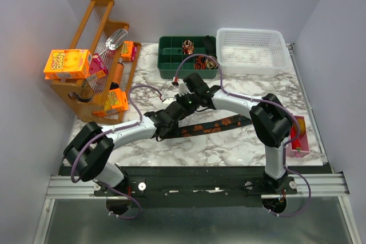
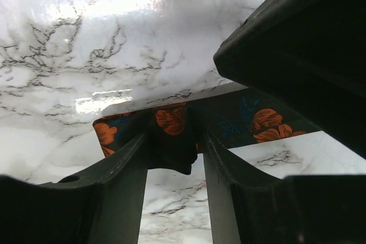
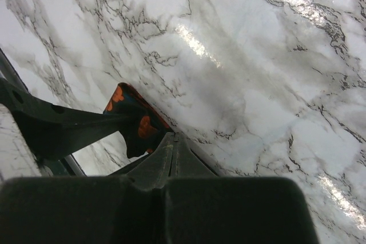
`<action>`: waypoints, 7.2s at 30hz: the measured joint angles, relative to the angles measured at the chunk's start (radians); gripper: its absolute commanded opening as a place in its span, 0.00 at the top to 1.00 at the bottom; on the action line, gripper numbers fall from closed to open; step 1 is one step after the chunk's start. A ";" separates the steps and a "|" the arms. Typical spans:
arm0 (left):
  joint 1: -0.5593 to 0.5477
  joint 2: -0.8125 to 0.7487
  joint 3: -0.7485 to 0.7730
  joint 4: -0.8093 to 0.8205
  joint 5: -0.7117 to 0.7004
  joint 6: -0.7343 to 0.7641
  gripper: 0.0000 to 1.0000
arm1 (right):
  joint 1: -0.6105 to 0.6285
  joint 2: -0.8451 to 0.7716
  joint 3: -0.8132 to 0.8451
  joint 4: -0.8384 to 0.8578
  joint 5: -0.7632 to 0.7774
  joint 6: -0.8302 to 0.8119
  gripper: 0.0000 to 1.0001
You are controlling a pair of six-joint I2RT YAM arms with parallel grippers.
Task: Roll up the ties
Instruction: Roll the tie at the center of the board.
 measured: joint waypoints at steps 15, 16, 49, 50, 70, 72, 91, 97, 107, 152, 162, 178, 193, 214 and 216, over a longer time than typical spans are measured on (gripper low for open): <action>0.001 -0.112 -0.037 0.051 0.049 -0.034 0.28 | 0.003 -0.030 -0.043 0.000 -0.018 -0.002 1.00; 0.001 -0.122 -0.037 0.050 0.050 -0.034 0.27 | 0.006 -0.030 -0.047 -0.001 -0.021 -0.003 0.99; 0.407 -0.485 -0.377 0.214 0.458 -0.067 0.25 | 0.099 0.019 -0.041 -0.025 -0.036 -0.020 1.00; 0.413 -0.484 -0.392 0.233 0.471 -0.068 0.25 | 0.099 0.022 -0.038 -0.025 -0.032 -0.020 1.00; 0.439 -0.301 -0.563 0.740 0.567 -0.166 0.55 | 0.092 0.027 -0.036 -0.028 -0.023 -0.019 1.00; 0.439 -0.299 -0.577 0.765 0.566 -0.170 0.56 | 0.088 0.027 -0.036 -0.028 -0.029 -0.019 1.00; 0.439 -0.330 -0.403 0.499 0.537 -0.020 0.87 | 0.079 0.031 0.048 -0.047 -0.056 -0.020 1.00; 0.438 -0.330 -0.351 0.385 0.498 0.021 0.87 | 0.079 0.060 0.077 -0.061 -0.029 -0.028 1.00; 0.360 -0.288 -0.224 0.238 0.412 0.073 0.87 | 0.079 0.121 0.110 -0.082 -0.021 -0.031 1.00; 0.161 -0.153 -0.021 0.013 0.119 0.093 0.82 | 0.067 0.174 0.123 -0.027 -0.105 0.079 1.00; 0.157 -0.153 0.055 -0.210 -0.057 0.104 0.83 | 0.054 0.089 0.123 -0.027 -0.097 0.076 0.99; 0.124 -0.062 0.103 -0.368 -0.202 0.111 0.83 | -0.049 0.038 0.071 -0.045 -0.044 0.038 1.00; 0.027 0.090 0.172 -0.319 -0.183 0.122 0.52 | -0.052 0.034 0.052 -0.058 -0.032 0.024 1.00; 0.021 0.039 0.072 -0.053 0.018 0.084 0.29 | -0.054 0.031 0.045 -0.059 -0.034 0.013 1.00; 0.026 0.023 0.068 -0.050 0.029 0.082 0.28 | -0.055 0.026 0.040 -0.061 -0.034 0.009 1.00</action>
